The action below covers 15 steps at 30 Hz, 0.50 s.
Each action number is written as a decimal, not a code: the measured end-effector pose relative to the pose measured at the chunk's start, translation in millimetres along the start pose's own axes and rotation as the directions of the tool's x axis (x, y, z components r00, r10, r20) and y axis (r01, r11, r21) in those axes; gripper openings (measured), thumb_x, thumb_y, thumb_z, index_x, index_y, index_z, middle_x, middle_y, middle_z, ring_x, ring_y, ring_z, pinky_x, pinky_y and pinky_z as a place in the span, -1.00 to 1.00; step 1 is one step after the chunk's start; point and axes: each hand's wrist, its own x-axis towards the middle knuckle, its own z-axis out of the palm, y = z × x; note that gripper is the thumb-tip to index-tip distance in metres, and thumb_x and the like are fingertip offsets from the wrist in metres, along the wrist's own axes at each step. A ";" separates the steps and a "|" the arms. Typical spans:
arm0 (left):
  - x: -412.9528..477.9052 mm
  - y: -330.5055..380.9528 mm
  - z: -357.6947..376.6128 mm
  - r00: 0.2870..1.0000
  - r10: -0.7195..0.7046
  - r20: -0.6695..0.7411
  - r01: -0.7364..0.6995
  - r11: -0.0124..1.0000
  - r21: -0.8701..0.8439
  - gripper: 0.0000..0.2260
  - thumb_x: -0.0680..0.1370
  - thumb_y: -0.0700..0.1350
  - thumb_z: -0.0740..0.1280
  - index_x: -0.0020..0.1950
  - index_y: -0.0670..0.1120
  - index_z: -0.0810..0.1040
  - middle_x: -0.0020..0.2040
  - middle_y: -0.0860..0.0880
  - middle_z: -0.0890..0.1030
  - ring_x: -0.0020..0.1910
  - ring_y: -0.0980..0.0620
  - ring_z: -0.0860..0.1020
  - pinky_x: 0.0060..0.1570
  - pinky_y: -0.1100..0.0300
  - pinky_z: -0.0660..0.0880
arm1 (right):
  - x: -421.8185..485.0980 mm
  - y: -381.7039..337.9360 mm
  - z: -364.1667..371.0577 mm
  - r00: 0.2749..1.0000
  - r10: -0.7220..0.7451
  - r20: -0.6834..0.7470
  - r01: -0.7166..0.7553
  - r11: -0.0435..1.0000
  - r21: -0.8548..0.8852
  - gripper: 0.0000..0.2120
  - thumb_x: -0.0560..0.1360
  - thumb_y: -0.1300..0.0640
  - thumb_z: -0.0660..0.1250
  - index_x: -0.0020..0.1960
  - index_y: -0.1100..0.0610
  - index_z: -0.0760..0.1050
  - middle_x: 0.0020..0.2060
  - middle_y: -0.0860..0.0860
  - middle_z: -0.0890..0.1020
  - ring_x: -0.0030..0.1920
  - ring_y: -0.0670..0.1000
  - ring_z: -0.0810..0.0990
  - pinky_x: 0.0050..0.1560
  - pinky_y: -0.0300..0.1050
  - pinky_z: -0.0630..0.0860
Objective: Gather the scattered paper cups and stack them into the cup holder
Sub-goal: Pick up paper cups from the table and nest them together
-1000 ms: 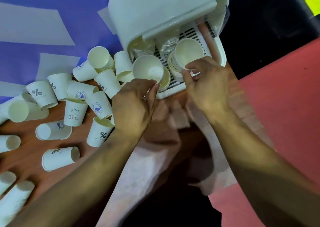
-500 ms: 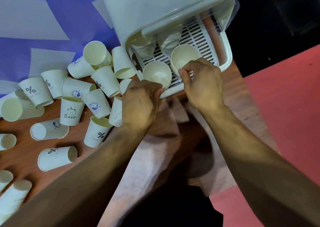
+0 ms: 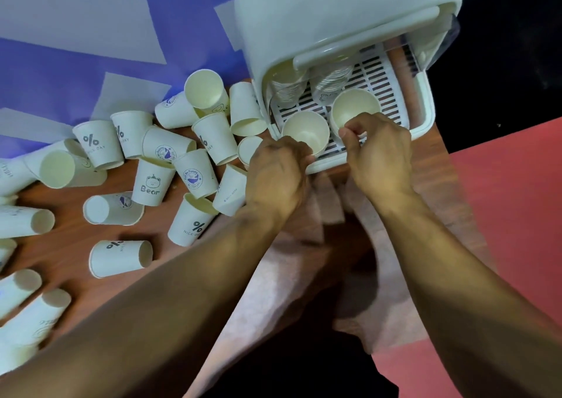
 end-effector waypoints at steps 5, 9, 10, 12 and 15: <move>-18.0 -2.9 -16.4 0.996 0.007 -0.094 -0.017 0.994 -0.107 -0.60 0.49 -0.02 0.45 0.32 -0.03 0.54 0.27 -0.07 0.46 0.12 -0.08 0.55 0.00 0.07 0.53 | -7.9 -23.7 -14.2 0.995 -0.030 -0.092 0.030 1.000 0.007 -0.76 0.51 0.01 0.36 0.07 0.15 0.58 -0.04 0.07 0.64 -0.07 0.10 0.60 -0.11 0.02 0.52; -40.6 -11.3 -47.6 0.974 -0.042 -0.222 0.010 0.990 -0.144 -0.59 0.43 0.00 0.51 0.25 -0.04 0.57 0.21 -0.05 0.48 0.02 0.00 0.56 -0.13 0.16 0.51 | -22.9 -60.6 -21.4 0.993 -0.089 -0.073 0.091 0.996 0.026 -0.81 0.47 0.04 0.39 0.04 0.11 0.60 -0.08 0.04 0.65 -0.12 0.06 0.60 -0.09 -0.11 0.44; -47.8 -15.2 -57.6 0.968 -0.063 -0.244 0.027 0.989 -0.147 -0.60 0.43 0.01 0.51 0.23 -0.03 0.58 0.21 -0.04 0.48 0.00 0.00 0.56 -0.14 0.18 0.50 | -26.7 -72.4 -21.7 0.993 -0.104 -0.056 0.106 0.994 0.036 -0.81 0.47 0.04 0.40 0.04 0.10 0.60 -0.07 0.02 0.65 -0.12 0.05 0.60 -0.08 -0.15 0.40; -65.6 -27.9 -77.9 0.949 -0.112 -0.294 0.070 0.986 -0.150 -0.63 0.45 0.03 0.50 0.22 -0.02 0.58 0.21 -0.02 0.49 -0.02 0.01 0.56 -0.14 0.24 0.45 | -35.4 -99.0 -19.6 0.986 -0.164 -0.024 0.165 0.984 0.061 -0.80 0.47 0.05 0.41 0.04 0.11 0.60 -0.07 0.01 0.65 -0.14 0.04 0.59 -0.08 -0.22 0.33; -99.0 -58.1 -109.9 0.907 -0.186 -0.377 0.145 0.980 -0.133 -0.64 0.46 0.05 0.48 0.22 -0.01 0.59 0.20 0.01 0.49 -0.04 0.06 0.55 -0.16 0.23 0.46 | -49.7 -142.7 -9.7 0.959 -0.283 0.017 0.281 0.955 0.098 -0.80 0.45 0.07 0.44 0.04 0.12 0.59 -0.09 0.02 0.64 -0.19 0.02 0.55 -0.12 -0.25 0.26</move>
